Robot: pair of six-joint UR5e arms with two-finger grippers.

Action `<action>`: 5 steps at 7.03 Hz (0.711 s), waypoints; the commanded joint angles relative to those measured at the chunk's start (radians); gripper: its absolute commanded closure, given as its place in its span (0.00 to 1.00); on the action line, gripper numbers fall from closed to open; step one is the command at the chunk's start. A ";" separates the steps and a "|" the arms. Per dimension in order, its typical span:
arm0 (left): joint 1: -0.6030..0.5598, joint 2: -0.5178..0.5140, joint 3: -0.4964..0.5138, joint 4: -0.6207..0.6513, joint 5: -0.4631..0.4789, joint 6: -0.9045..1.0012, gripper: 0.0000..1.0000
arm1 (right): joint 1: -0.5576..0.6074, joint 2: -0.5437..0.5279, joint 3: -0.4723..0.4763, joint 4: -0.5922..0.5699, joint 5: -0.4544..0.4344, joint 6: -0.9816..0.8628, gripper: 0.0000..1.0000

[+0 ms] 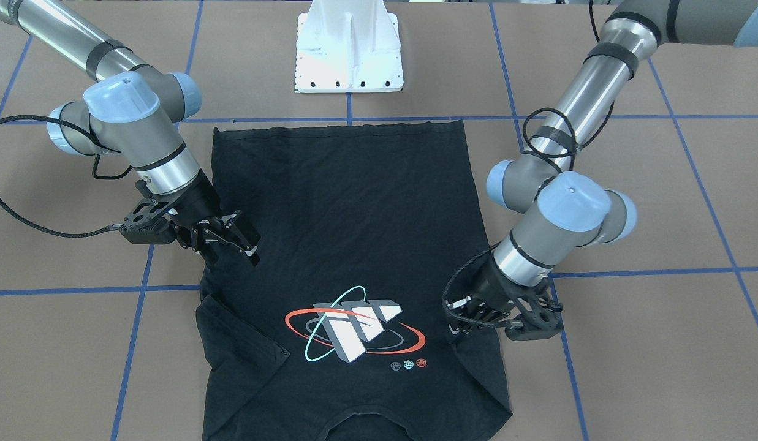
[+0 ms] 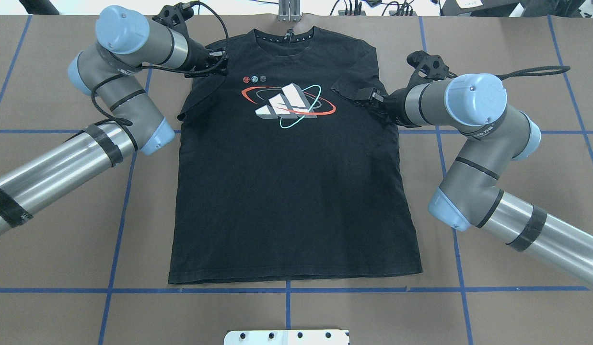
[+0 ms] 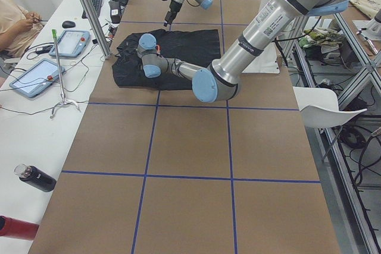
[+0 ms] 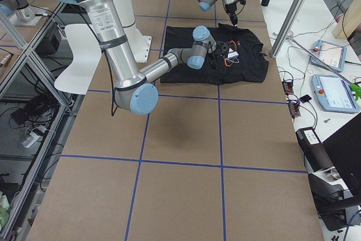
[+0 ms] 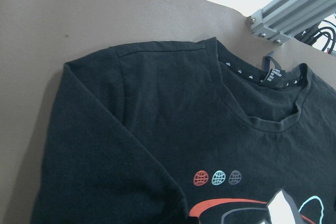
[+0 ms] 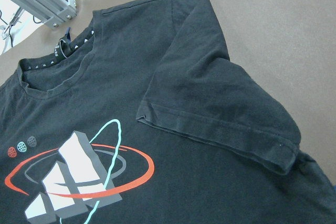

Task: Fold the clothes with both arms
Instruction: 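Move the right gripper to the near hem corner while the left holds the shoulder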

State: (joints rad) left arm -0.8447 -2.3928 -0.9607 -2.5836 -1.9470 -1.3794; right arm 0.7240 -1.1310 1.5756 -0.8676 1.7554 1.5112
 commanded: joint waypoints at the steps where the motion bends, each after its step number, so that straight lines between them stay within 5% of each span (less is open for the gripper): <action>1: 0.022 -0.011 0.017 -0.003 0.060 -0.016 1.00 | -0.001 0.000 -0.015 0.001 0.000 -0.005 0.01; 2: 0.026 -0.011 0.017 -0.006 0.071 -0.027 1.00 | -0.001 0.000 -0.019 0.001 0.000 -0.005 0.01; 4: 0.027 -0.022 0.014 -0.007 0.071 -0.068 0.52 | 0.000 0.007 -0.008 0.001 0.009 0.001 0.01; 5: 0.027 -0.023 0.007 -0.007 0.071 -0.078 0.35 | 0.000 -0.006 0.024 0.001 0.010 0.020 0.01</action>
State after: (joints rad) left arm -0.8182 -2.4116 -0.9473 -2.5906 -1.8768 -1.4396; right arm 0.7234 -1.1290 1.5711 -0.8667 1.7617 1.5152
